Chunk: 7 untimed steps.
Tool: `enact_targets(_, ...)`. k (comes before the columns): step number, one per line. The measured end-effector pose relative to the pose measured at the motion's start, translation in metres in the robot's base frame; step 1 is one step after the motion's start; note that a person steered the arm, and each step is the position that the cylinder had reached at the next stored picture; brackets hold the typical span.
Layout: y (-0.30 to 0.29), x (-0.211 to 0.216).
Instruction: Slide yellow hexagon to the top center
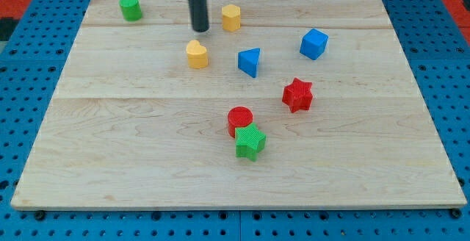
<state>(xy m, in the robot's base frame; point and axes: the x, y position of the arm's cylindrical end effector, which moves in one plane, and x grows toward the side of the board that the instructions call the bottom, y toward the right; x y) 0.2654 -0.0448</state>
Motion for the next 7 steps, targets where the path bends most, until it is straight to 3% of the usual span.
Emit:
enact_targets(3,0.004,0.008)
enact_targets(4,0.027,0.008)
enact_targets(5,0.054,-0.019)
enact_targets(7,0.067,-0.017)
